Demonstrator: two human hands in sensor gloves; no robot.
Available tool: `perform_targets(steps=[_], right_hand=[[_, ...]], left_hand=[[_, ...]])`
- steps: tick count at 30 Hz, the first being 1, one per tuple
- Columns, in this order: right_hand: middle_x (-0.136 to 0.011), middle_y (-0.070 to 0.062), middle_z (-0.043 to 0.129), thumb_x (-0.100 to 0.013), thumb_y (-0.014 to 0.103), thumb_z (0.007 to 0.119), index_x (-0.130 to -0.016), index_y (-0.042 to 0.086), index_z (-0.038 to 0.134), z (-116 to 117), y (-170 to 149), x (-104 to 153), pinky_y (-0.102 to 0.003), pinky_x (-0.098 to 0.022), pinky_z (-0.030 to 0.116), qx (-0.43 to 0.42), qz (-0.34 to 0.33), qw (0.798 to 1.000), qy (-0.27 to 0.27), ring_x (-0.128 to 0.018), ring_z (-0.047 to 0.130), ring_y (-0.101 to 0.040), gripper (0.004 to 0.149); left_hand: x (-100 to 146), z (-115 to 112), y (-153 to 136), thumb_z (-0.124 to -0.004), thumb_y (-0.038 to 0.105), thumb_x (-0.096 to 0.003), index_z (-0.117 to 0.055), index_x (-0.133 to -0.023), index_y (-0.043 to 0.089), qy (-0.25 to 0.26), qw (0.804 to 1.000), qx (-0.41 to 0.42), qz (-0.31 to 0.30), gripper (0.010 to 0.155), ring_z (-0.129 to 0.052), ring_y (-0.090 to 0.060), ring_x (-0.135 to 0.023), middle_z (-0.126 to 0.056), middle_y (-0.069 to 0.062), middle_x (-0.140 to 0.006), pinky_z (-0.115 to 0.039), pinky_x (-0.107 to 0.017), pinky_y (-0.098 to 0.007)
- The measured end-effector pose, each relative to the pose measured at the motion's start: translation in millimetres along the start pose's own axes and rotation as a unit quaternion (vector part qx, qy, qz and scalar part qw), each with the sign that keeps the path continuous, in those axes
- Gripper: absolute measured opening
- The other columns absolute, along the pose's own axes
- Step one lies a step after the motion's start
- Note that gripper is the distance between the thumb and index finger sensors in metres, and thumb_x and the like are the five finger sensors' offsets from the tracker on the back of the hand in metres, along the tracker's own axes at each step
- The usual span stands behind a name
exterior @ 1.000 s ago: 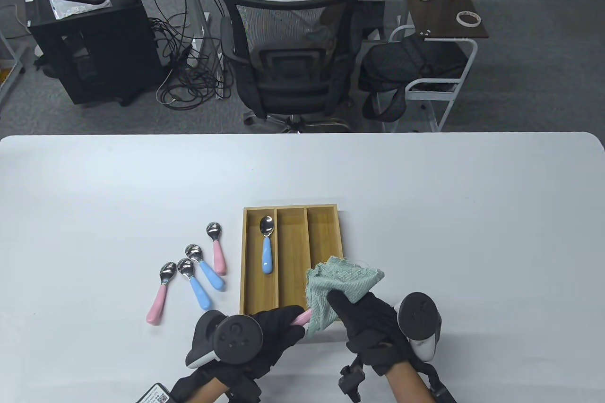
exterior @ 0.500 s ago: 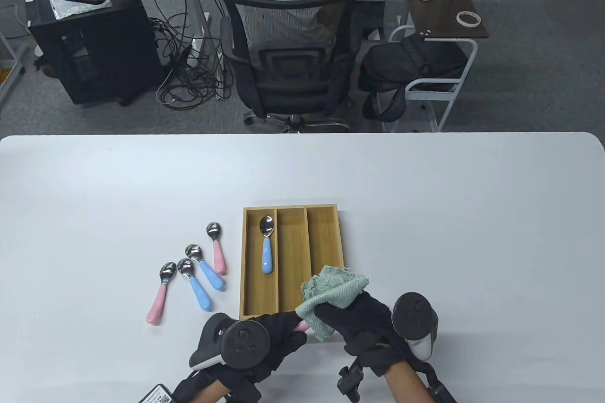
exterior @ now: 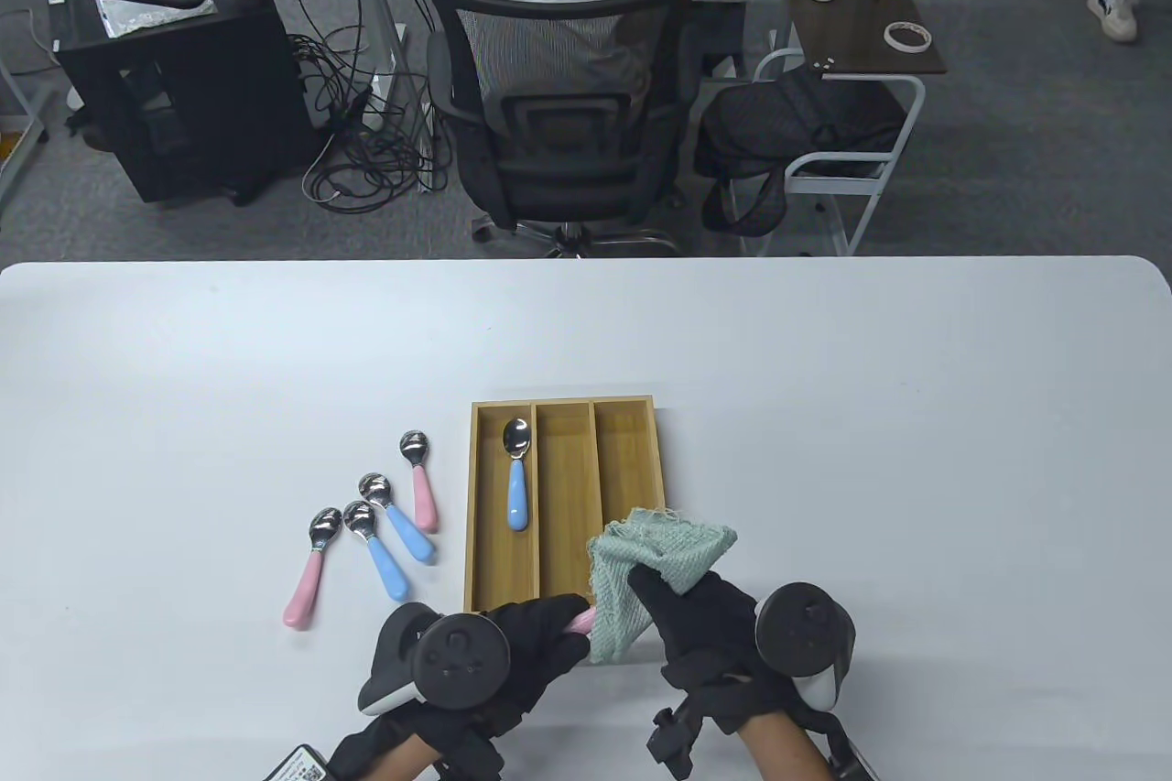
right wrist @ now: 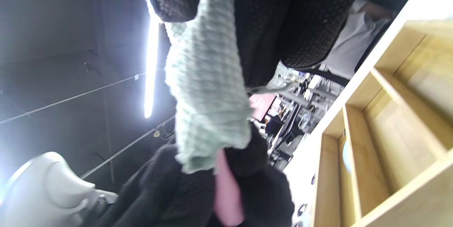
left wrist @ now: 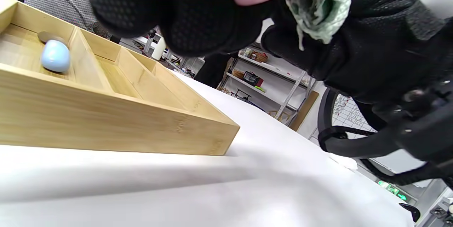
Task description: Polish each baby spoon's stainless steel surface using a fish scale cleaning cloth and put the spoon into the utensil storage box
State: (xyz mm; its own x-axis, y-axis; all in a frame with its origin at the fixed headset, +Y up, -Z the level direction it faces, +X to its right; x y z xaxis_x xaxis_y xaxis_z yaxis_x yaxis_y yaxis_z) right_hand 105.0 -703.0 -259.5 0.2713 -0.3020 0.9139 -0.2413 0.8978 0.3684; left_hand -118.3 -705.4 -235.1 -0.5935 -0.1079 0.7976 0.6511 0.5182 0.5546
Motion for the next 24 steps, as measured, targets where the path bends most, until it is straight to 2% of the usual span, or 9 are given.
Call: perform_targets(steps=[4, 7, 13, 16, 20, 24], right_hand=[[-0.094, -0.019, 0.076, -0.062, 0.025, 0.070, -0.104, -0.001, 0.048, 3, -7, -2, -0.046, -0.063, 0.080, -0.052, 0.020, 0.998, 0.027, -0.076, 0.097, -0.027, 0.053], [-0.093, -0.014, 0.077, -0.058, 0.023, 0.080, -0.103, 0.002, 0.051, 5, -10, -3, -0.047, -0.064, 0.080, -0.057, 0.028, 0.998, 0.025, -0.076, 0.098, -0.026, 0.058], [-0.087, -0.007, 0.081, -0.051, 0.035, 0.089, -0.100, 0.010, 0.057, 3, -12, -2, -0.046, -0.060, 0.084, -0.025, 0.036, 0.999, 0.001, -0.064, 0.100, -0.019, 0.064], [-0.082, -0.005, 0.084, -0.050, 0.042, 0.088, -0.097, 0.012, 0.062, 3, -13, -2, -0.043, -0.058, 0.085, -0.015, 0.046, 0.999, -0.006, -0.058, 0.101, -0.015, 0.061], [-0.075, -0.008, 0.089, -0.054, 0.044, 0.081, -0.094, 0.012, 0.068, 5, -12, -3, -0.038, -0.052, 0.090, 0.037, 0.046, 0.998, 0.001, -0.046, 0.106, -0.011, 0.053], [-0.069, -0.009, 0.092, -0.056, 0.045, 0.077, -0.091, 0.009, 0.072, 6, -16, -5, -0.034, -0.047, 0.093, 0.048, 0.064, 0.997, -0.001, -0.038, 0.107, -0.006, 0.051]], left_hand=[[-1, 1, -2, -0.058, 0.046, -0.0609, -0.066, -0.105, 0.014, -0.001, 1.000, -0.012, 0.004, 0.054, -0.098, -0.020, -0.056, -0.088, -0.007, -0.088, -0.085, -0.048, -0.047], [0, 3, -2, -0.059, 0.045, -0.0610, -0.066, -0.105, 0.015, -0.001, 0.999, -0.036, 0.001, 0.054, -0.098, -0.020, -0.058, -0.087, -0.007, -0.090, -0.085, -0.049, -0.047], [0, -1, 0, -0.059, 0.045, -0.0611, -0.066, -0.105, 0.015, -0.010, 1.000, -0.028, -0.001, 0.053, -0.098, -0.020, -0.058, -0.087, -0.007, -0.089, -0.085, -0.049, -0.047], [0, -1, 0, -0.058, 0.045, -0.0614, -0.066, -0.105, 0.016, -0.025, 1.000, -0.015, -0.003, 0.053, -0.097, -0.021, -0.061, -0.086, -0.006, -0.090, -0.085, -0.051, -0.047], [-1, 0, -4, -0.059, 0.046, -0.0616, -0.065, -0.106, 0.020, -0.075, 0.997, -0.015, 0.002, 0.052, -0.085, -0.031, -0.080, -0.069, -0.011, -0.102, -0.079, -0.057, -0.050], [-3, 1, -5, -0.061, 0.048, -0.0609, -0.067, -0.105, 0.020, -0.091, 0.996, -0.022, 0.006, 0.053, -0.087, -0.028, -0.074, -0.074, -0.005, -0.095, -0.080, -0.055, -0.047]])
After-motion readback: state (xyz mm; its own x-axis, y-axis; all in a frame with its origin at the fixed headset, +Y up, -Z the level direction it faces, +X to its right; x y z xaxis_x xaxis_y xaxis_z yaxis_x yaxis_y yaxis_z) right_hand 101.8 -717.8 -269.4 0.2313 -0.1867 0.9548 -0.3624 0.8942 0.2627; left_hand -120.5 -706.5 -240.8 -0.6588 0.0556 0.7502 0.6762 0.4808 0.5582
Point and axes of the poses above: the tracker on the back of each hand, its own y axis roughly to the thumb side, its own x axis roughly from the fingertips to the wrist, z = x × y, the point moved 2 cm from there along -x, roughly from the wrist to the fingertips
